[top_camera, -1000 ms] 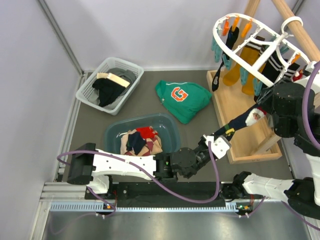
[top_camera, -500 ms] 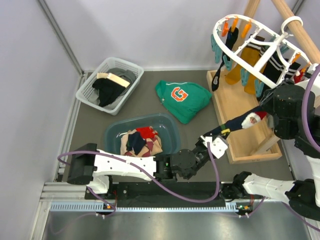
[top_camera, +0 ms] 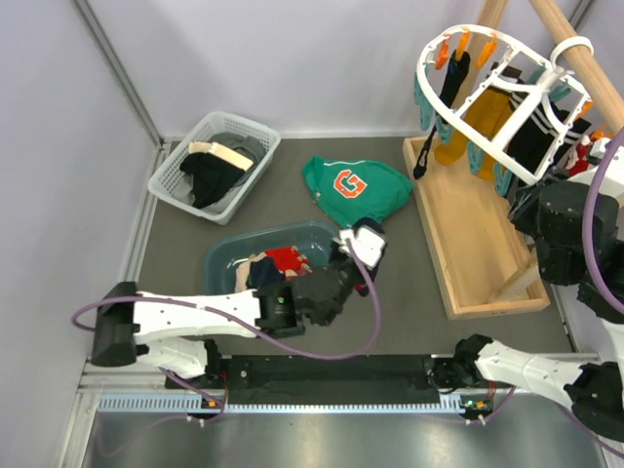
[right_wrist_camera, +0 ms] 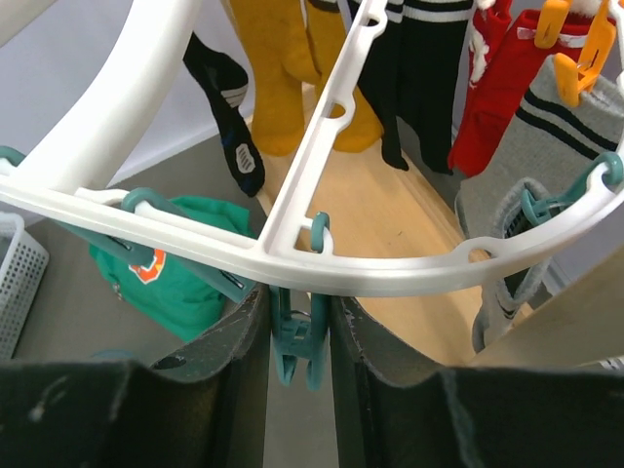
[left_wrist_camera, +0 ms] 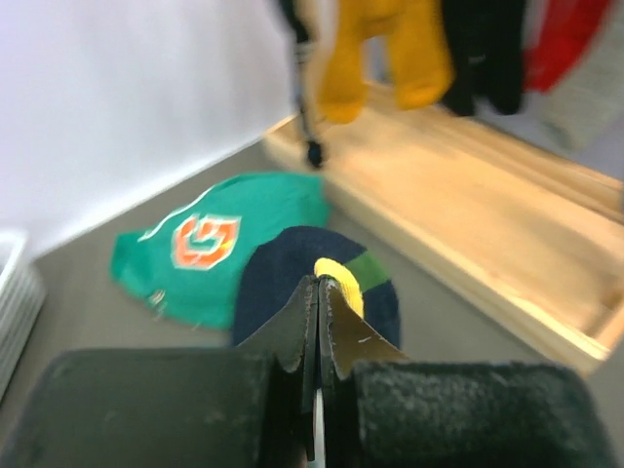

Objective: Remove the socks clipped to the hanger

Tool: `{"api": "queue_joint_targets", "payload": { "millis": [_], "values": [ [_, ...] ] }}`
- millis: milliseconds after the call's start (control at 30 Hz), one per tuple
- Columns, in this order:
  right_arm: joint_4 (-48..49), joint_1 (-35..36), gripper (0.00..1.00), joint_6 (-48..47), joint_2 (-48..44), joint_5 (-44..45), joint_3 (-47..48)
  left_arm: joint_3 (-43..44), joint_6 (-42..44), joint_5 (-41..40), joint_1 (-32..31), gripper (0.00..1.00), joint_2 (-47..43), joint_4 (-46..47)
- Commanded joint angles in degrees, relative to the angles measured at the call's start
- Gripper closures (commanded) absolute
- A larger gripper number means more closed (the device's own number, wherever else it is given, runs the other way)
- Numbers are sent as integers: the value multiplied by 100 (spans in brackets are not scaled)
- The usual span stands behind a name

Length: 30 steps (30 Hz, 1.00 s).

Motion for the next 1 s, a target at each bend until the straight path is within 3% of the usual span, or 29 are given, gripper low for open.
{"api": "queue_joint_targets", "payload": {
  "millis": [0,67,200,433,633,833,967],
  "values": [
    [214,43,89,-421,-303,-272,-230,-288,-1377,-452,429,100,-822,-1569],
    [275,52,86,-535,-365,-298,-309,-446,-1933,-487,789,100,-1190,-2194],
    [495,52,69,-772,-532,-579,-362,-780,-3417,-452,1500,100,-1780,-3792],
    [627,43,45,-1124,-804,-1010,-546,-1395,-4870,-162,2056,100,-2212,-5104],
    [496,43,1,-1344,-954,-1493,-450,-2230,-6390,329,2390,100,-2010,-5370],
    [556,52,1,-1528,-1209,-2090,-441,-2531,-7552,436,2434,100,-1904,-5659],
    [882,52,1,-1827,-1376,-3134,-546,-1873,-7212,261,2434,82,-2159,-6090]
  ]
}}
